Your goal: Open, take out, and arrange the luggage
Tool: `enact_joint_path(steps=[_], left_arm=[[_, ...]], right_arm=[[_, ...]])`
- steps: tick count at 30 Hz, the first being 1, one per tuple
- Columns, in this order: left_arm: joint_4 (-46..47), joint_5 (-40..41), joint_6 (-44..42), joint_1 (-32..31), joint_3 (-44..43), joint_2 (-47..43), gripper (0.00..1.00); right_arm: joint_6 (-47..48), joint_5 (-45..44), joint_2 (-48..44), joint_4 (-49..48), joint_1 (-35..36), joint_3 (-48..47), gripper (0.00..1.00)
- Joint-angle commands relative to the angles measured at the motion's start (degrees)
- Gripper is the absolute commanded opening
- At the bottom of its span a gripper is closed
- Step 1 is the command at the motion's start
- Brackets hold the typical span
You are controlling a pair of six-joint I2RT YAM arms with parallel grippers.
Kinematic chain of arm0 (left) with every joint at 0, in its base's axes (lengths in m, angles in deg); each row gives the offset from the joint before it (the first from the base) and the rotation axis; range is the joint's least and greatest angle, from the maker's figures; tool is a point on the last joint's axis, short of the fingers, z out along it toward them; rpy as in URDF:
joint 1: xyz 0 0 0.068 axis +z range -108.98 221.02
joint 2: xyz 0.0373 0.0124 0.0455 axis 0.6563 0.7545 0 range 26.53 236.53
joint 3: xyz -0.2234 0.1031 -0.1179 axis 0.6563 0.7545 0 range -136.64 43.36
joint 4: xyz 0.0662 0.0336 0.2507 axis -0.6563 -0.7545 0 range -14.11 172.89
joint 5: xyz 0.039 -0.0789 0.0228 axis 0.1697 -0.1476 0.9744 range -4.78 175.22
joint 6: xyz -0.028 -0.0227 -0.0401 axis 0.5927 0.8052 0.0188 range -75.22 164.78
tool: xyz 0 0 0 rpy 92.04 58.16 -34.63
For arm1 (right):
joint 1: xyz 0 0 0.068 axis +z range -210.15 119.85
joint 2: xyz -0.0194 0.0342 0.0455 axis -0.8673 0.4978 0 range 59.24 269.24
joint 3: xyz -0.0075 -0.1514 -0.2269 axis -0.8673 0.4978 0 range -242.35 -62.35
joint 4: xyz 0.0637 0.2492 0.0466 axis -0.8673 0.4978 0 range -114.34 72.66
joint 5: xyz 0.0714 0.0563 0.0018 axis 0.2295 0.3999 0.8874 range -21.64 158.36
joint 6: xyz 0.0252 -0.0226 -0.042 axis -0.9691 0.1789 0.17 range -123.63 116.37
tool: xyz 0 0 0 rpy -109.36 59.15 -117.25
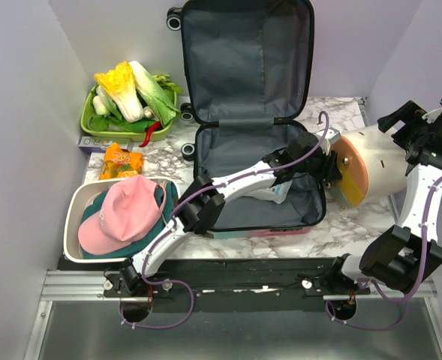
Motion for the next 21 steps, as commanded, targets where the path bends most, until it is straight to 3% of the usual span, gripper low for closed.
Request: enact_joint_path(steps=[1, 10, 19, 21], left_arm=[[-1.3, -2.1, 0.7, -0.7, -2.2, 2.2, 0.51], [-0.3, 0.5, 2.2, -1.0, -3.4, 2.7, 0.44], [-0.8, 2.3, 1.6, -1.0, -7.9, 3.8, 0.45], [-0.2, 1.9, 2.5, -1.1, -8.8, 4.4, 0.28]], right_arm=[[0.0, -1.7, 2.0, 7.4, 0.1, 1.9, 1.0], [0.0, -1.4, 2.0, 7.3, 0.1, 1.9, 1.0], [0.6, -2.3, 2.3, 7.4, 0.1, 1.0, 1.0], [0.8, -3.0, 2.1, 7.5, 0.1, 0.9, 1.0]])
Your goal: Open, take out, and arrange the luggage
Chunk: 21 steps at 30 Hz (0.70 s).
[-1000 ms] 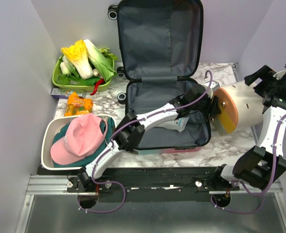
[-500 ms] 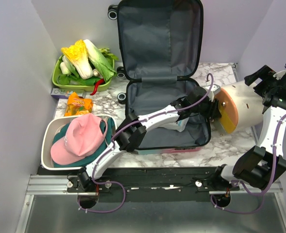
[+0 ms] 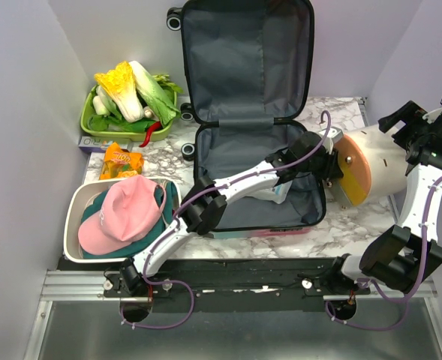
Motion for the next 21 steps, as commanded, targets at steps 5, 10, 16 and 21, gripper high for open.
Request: enact_joint_path(steps=[5, 10, 16, 21], left_arm=[[2.5, -0.6, 0.5, -2.0, -4.4, 3.7, 0.07], [2.6, 0.3, 1.3, -3.6, -3.7, 3.6, 0.0], [5.0, 2.5, 5.6, -3.9, 1.8, 0.6, 0.0], [6.5, 4.0, 7.3, -4.5, 4.8, -1.2, 0.0]], right_arm=[[0.4, -2.7, 0.9, 7.5, 0.1, 0.3, 1.0], [1.9, -2.7, -2.9, 9.4, 0.1, -1.8, 1.0], [-0.1, -2.8, -11.1, 9.8, 2.5, 0.7, 1.0], [-1.9, -6.6, -15.4, 10.3, 6.4, 5.0, 1.0]])
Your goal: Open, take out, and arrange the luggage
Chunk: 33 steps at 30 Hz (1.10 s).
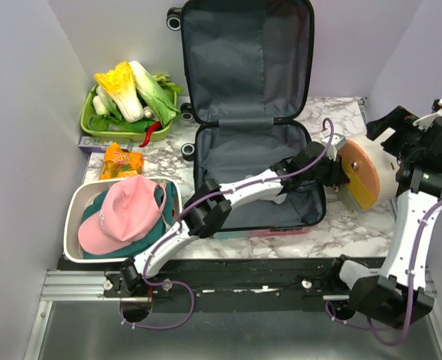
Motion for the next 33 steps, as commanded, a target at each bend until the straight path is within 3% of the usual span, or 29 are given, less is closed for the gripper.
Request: enact_joint_path(steps=[1, 5, 12, 20, 33], left_arm=[[0.6, 1.0, 3.0, -2.1, 3.9, -3.1, 0.0], [-0.2, 2.7, 4.3, -3.3, 4.4, -4.4, 0.0], [3.4, 8.6, 6.3, -5.6, 12.0, -9.5, 0.0], [4.2, 9.2, 6.4, -8.4, 19.5, -14.6, 0.0], [2.2, 14.1, 3.6, -12.2, 26.7, -21.9, 0.0]], right_arm=[[-2.1, -3.3, -1.8, 2.9, 1.6, 4.1, 1.0], [-3.4, -1.5, -1.6, 1.6, 1.7, 9.5, 1.0], [-3.3, -7.3, 0.3, 1.3, 1.7, 14.3, 1.0], [-2.5, -14.4, 3.1, 2.2, 1.6, 12.3, 1.0], [-1.8, -16.0, 7.8, 2.2, 1.2, 10.3, 1.0]])
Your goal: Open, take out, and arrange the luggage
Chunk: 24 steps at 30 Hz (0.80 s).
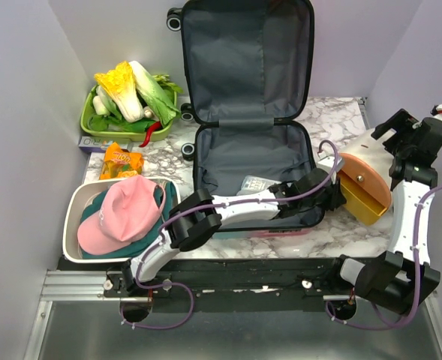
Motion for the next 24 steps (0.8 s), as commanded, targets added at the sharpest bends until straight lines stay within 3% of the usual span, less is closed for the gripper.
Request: enact_joint_path(steps=[1, 13, 19, 24], left_arm=[[-1.7, -1.5, -1.6, -3.9, 3.8, -6.7, 0.0], [-1.2, -2.3, -0.2, -5.0, 10.0, -7.8, 0.0], [-7.0, -4.4, -1.7, -5.6, 2.8, -4.0, 0.0], [-12.0, -3.6, -5.4, -6.1, 1.7, -4.5, 0.0]], right_arm=[[-0.4, -2.4, 3.6, 12.8, -0.4, 3.0, 1.0], [-1.0, -1.7, 6.0, 11.5, -0.4, 4.4, 1.0], [-1.0, -1.1, 6.1, 10.8, -0.4, 4.4, 1.0], [-0.9, -1.2, 6.5, 10.6, -0.4, 4.3, 1.0]])
